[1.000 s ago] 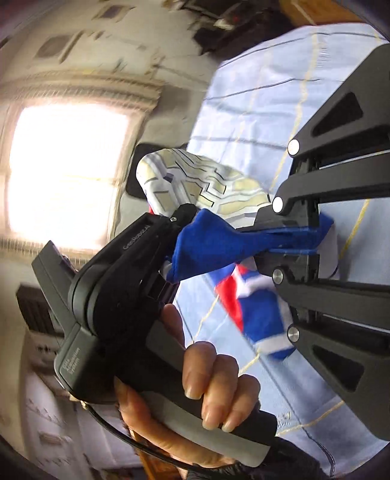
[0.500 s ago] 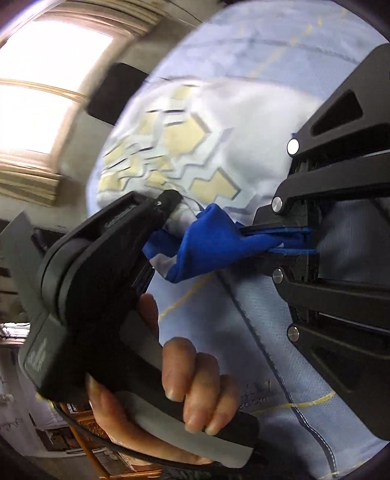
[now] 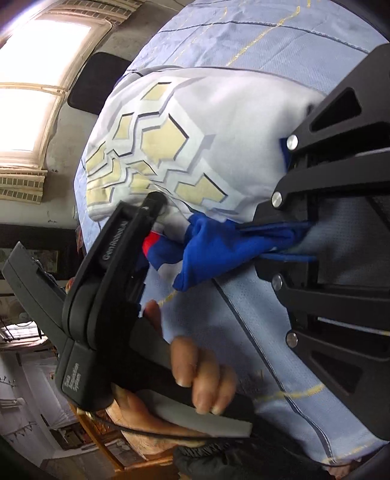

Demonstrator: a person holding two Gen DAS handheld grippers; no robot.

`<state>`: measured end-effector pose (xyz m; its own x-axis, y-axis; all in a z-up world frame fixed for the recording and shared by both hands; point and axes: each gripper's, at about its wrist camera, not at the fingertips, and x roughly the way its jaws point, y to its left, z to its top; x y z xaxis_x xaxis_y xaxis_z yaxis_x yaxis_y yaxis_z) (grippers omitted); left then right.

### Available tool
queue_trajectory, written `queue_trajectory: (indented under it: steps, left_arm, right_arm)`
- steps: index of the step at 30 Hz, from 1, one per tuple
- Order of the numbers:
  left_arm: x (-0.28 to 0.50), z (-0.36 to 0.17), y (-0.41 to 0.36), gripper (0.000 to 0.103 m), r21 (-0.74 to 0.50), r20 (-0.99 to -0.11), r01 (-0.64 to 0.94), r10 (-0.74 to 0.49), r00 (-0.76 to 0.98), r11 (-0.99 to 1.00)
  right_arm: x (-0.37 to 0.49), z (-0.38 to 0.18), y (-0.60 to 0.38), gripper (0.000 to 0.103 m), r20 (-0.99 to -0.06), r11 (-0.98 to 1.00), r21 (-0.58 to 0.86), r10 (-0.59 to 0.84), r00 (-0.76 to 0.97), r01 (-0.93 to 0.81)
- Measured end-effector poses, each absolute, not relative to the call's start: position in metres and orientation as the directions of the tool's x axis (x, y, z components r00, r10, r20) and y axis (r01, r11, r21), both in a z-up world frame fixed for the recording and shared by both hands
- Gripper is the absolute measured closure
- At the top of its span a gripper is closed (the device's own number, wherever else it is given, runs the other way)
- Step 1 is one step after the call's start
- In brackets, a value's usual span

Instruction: Fold large clothes

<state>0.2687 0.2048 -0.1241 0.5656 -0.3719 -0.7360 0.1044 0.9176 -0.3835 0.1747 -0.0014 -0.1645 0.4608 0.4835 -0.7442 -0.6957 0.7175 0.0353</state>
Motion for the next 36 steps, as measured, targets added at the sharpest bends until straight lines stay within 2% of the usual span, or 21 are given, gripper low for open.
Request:
queue_trajectory:
  steps: [2,3,6,8,10,12,17,22,25,31,36]
  left_arm:
    - [0.259,-0.108,0.210,0.057,-0.357,-0.714,0.101,-0.341,0.612,0.929]
    - [0.253,-0.099,0.213,0.057,-0.352,-0.697,0.100,-0.332,0.636,0.931]
    - [0.240,-0.080,0.211,0.057,-0.362,-0.650,0.109,-0.334,0.682,0.926]
    - [0.235,-0.074,0.199,0.057,-0.376,-0.627,0.138,-0.361,0.691,0.916]
    - [0.241,-0.074,0.178,0.057,-0.355,-0.642,0.152,-0.358,0.677,0.923]
    - [0.257,-0.078,0.157,0.057,-0.325,-0.670,0.162,-0.347,0.656,0.932]
    - [0.291,-0.115,0.125,0.054,-0.291,-0.735,0.163,-0.329,0.592,0.943]
    - [0.303,-0.141,0.129,0.051,-0.328,-0.745,0.144,-0.349,0.569,0.934]
    - [0.300,-0.141,0.121,0.051,-0.263,-0.745,0.156,-0.303,0.595,0.952]
    - [0.290,-0.129,0.136,0.054,-0.353,-0.744,0.143,-0.370,0.557,0.925]
    - [0.250,-0.105,0.145,0.054,-0.303,-0.730,0.170,-0.343,0.591,0.938]
  right_arm:
    - [0.165,-0.152,-0.011,0.075,-0.727,0.701,0.041,0.510,0.461,-0.712]
    - [0.160,-0.147,-0.016,0.062,-0.716,0.702,0.025,0.509,0.478,-0.712]
    - [0.146,-0.130,-0.034,0.060,-0.665,0.714,-0.010,0.517,0.538,-0.700]
    - [0.147,-0.117,-0.051,0.066,-0.623,0.742,0.013,0.530,0.575,-0.670]
    - [0.163,-0.106,-0.065,0.093,-0.590,0.773,0.057,0.537,0.603,-0.632]
    - [0.190,-0.098,-0.072,0.098,-0.565,0.811,0.100,0.523,0.638,-0.576]
    - [0.239,-0.108,-0.069,0.100,-0.553,0.854,0.124,0.482,0.680,-0.505]
    - [0.277,-0.153,-0.062,0.103,-0.658,0.880,0.135,0.423,0.624,-0.455]
    - [0.282,-0.173,-0.067,0.103,-0.654,0.876,0.175,0.444,0.613,-0.449]
    - [0.281,-0.178,-0.078,0.103,-0.650,0.858,0.249,0.492,0.580,-0.449]
    - [0.263,-0.154,-0.082,0.103,-0.670,0.860,0.223,0.477,0.569,-0.458]
